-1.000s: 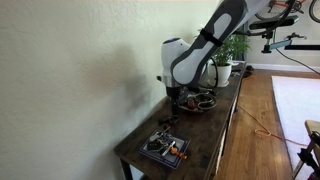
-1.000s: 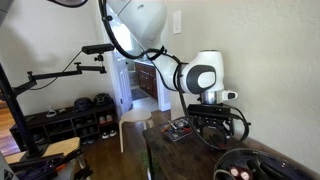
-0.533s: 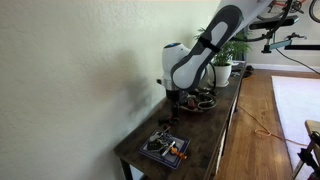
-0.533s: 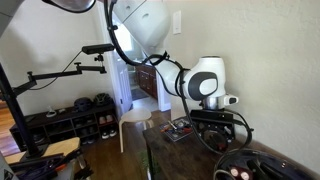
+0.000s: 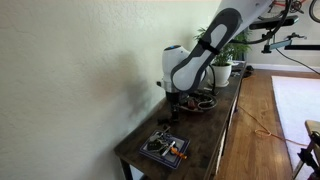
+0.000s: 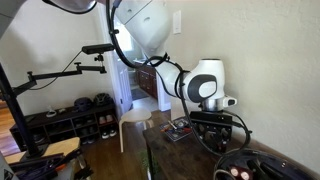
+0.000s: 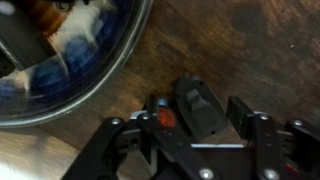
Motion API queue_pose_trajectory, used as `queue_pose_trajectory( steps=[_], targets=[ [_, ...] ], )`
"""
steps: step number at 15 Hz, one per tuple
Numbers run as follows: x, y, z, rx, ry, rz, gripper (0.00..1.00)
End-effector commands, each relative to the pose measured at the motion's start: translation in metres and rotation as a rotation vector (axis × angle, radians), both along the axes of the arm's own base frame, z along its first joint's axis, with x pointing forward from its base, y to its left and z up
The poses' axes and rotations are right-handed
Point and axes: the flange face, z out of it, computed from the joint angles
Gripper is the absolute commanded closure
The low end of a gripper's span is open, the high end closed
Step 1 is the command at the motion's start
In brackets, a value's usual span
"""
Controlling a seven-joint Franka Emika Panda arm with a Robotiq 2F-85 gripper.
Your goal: Pick up the object from the table and put it in the plate.
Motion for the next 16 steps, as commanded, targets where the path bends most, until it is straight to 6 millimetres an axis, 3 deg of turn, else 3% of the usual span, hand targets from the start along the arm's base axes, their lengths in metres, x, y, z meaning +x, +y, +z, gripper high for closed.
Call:
queue_pose_trajectory(
  steps=[1, 6, 10, 16],
  targets=[
    [0.000, -0.004, 0.000, 0.025, -0.032, 0.017, 0.58],
    [0.000, -0.006, 0.003, 0.037, -0.055, 0.011, 0.85],
    [-0.003, -0.006, 0.006, 0.043, -0.062, 0.015, 0.85],
    [-0.012, 0.010, 0.028, 0.048, -0.103, 0.066, 0.85]
  ],
)
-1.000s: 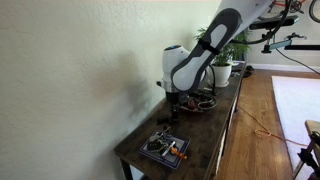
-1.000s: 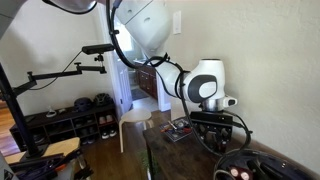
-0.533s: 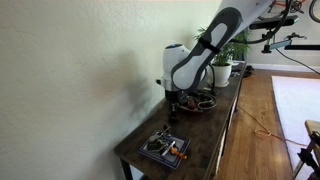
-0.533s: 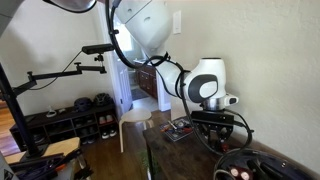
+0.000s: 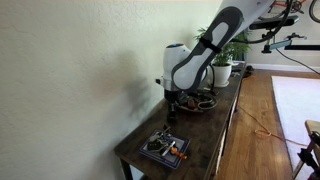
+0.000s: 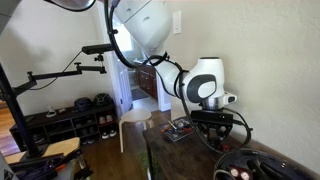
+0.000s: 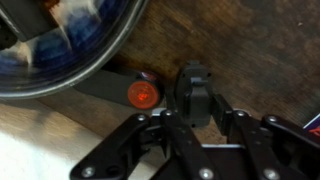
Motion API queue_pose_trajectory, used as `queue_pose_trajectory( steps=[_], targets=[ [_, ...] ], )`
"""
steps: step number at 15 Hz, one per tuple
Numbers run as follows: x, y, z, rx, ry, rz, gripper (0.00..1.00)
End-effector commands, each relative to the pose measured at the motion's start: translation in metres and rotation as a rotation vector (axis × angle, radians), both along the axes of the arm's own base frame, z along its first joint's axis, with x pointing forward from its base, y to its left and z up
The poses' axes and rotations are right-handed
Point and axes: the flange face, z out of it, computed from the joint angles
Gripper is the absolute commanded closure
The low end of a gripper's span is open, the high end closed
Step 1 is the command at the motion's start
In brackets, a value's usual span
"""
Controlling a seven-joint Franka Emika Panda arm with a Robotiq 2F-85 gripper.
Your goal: Pick up the object from the table and put it in the plate.
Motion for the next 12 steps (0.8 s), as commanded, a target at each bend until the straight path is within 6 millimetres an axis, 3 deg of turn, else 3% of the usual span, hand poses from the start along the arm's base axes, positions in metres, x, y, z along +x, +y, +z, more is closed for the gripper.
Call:
queue_pose_trajectory(
  steps=[1, 6, 12],
  targets=[
    [-0.018, 0.010, 0.023, 0.018, -0.042, 0.045, 0.85],
    [-0.022, 0.016, 0.048, 0.009, -0.081, 0.053, 0.85],
    [-0.025, -0.011, 0.094, -0.047, -0.133, 0.014, 0.85]
  ],
)
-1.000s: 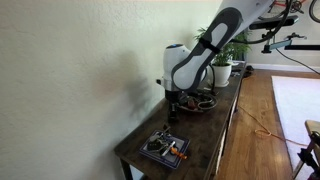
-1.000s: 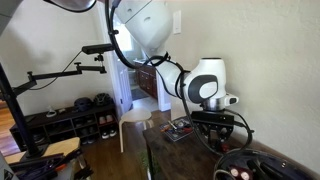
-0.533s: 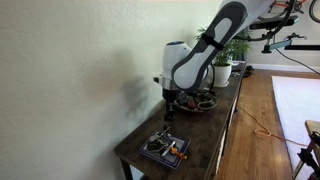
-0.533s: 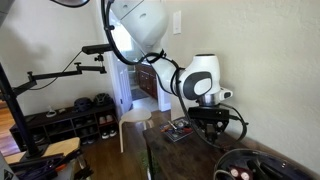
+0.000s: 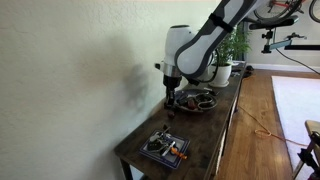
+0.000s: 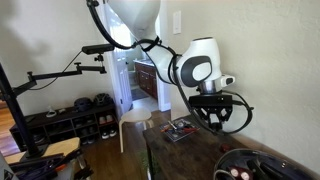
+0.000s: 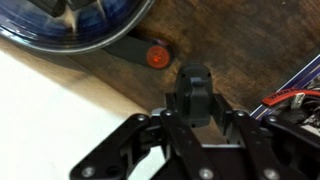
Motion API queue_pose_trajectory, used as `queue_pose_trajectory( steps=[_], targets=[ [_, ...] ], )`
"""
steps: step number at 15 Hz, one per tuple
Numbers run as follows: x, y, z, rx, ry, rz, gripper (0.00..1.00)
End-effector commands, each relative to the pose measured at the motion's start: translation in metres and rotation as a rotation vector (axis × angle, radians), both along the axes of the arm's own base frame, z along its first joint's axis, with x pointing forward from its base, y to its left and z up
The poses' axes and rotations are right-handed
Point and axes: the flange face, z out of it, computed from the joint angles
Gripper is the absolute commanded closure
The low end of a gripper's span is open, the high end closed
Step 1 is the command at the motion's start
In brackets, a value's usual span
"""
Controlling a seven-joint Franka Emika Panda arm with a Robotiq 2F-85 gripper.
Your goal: Pick up the object from the table and put it in the plate.
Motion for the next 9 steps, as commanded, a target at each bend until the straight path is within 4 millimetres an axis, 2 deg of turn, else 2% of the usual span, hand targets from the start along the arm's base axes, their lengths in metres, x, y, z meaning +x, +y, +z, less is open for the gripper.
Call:
queue_pose_trajectory(
  steps=[1, 4, 9],
  targets=[
    [-0.017, -0.024, 0.033, -0.044, -0.040, -0.026, 0.85],
    [-0.016, -0.049, 0.044, -0.070, -0.053, -0.068, 0.85],
    [-0.020, -0.083, 0.033, -0.093, -0.043, -0.134, 0.85]
  ],
)
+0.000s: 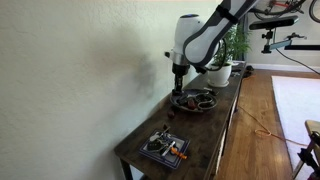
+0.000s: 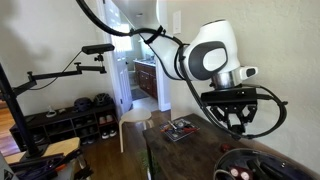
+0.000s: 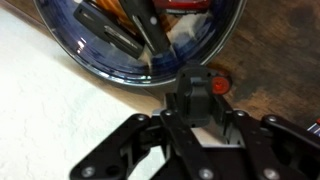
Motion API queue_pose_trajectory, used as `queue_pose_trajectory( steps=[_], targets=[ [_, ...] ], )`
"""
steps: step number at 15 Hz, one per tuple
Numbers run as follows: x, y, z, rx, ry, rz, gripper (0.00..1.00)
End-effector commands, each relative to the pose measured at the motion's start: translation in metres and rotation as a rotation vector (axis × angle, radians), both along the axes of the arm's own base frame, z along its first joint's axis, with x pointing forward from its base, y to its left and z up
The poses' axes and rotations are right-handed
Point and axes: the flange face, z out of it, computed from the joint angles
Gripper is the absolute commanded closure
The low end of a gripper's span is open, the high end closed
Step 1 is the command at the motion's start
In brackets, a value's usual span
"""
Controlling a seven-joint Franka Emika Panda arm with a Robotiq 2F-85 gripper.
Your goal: Pick up the object from the table and put it in the plate.
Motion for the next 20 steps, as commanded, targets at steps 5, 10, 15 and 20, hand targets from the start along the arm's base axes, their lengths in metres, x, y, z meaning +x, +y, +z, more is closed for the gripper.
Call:
queue_pose_trajectory(
  steps=[5, 10, 15, 20],
  targets=[
    [-0.018, -0.028, -0.023, -0.007, 0.014, -0.082, 0.85],
    [-0.016, -0.031, -0.045, 0.012, 0.015, -0.103, 0.85],
    [-0.016, -0.030, -0.059, 0.016, 0.009, -0.106, 0.85],
    [-0.017, -0.029, -0.066, 0.019, 0.017, -0.115, 0.35]
  ],
)
